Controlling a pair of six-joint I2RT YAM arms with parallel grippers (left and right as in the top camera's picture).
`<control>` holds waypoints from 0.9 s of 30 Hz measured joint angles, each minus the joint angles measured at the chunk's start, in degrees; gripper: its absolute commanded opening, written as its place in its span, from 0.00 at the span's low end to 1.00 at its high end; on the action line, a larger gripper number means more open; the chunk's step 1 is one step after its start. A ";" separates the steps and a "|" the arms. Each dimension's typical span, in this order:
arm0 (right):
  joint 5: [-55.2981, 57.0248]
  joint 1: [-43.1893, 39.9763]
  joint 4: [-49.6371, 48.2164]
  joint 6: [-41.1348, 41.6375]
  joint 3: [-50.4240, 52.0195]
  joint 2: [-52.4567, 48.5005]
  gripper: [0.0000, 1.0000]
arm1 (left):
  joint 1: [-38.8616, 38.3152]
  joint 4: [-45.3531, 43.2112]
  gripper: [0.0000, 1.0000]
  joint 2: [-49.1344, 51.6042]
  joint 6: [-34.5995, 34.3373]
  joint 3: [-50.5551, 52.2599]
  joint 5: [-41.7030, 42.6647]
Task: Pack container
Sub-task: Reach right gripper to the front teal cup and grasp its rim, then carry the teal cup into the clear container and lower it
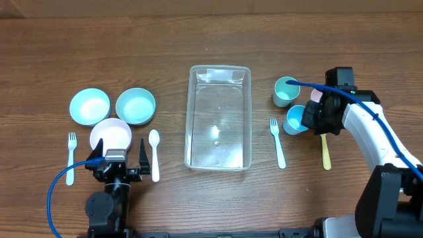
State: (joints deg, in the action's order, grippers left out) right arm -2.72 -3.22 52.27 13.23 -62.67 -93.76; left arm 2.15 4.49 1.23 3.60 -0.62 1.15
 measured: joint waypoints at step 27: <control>4.68 28.02 14.49 -1.25 -27.67 1.20 0.11 | 0.00 0.00 1.00 0.00 0.00 0.00 0.00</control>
State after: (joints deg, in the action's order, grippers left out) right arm 1.96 24.80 66.76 11.99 -90.35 -92.55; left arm 2.15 4.49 1.23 3.60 -0.62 1.15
